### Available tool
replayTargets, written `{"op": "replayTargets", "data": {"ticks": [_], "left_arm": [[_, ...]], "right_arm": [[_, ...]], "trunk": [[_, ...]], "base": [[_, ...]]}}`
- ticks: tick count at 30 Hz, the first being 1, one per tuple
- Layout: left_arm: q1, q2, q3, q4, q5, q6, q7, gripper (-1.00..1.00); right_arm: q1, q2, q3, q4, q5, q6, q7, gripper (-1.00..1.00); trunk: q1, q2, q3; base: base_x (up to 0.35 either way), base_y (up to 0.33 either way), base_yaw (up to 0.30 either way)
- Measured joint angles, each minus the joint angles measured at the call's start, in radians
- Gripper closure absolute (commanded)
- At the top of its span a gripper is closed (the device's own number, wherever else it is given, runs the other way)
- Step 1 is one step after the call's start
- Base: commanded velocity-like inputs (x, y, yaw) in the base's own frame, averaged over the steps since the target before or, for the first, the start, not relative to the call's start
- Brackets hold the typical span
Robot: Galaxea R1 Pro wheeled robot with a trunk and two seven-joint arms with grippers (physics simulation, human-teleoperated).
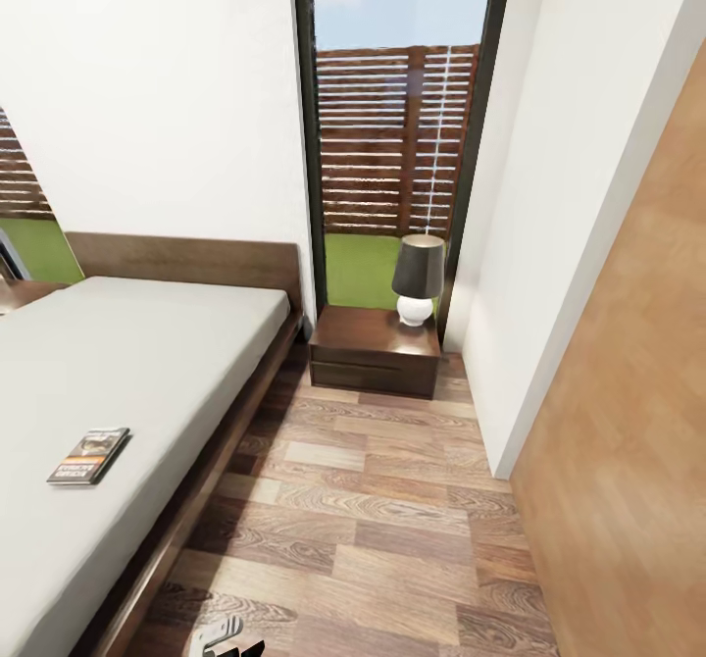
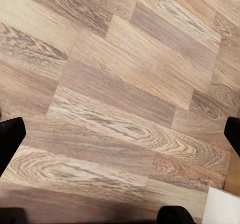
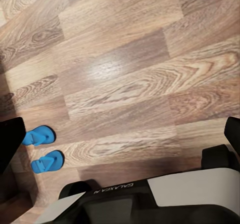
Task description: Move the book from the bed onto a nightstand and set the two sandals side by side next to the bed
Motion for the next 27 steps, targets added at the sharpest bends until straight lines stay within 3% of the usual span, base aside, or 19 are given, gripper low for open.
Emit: {"op": "replayTargets", "data": {"ticks": [14,27], "left_arm": [[0.0,0.0,0.001,0.0,0.0,0.0,0.0,-1.0],[0.0,0.0,0.001,0.0,0.0,0.0,0.0,-1.0]], "right_arm": [[0.0,0.0,0.0,0.0,0.0,0.0,0.0,-1.0],[0.0,0.0,0.0,0.0,-0.004,-0.001,0.0,-1.0]], "trunk": [[-0.054,0.098,0.044],[-0.054,0.098,0.058]], "base": [[0.0,0.0,0.0],[0.0,0.0,0.0]]}}
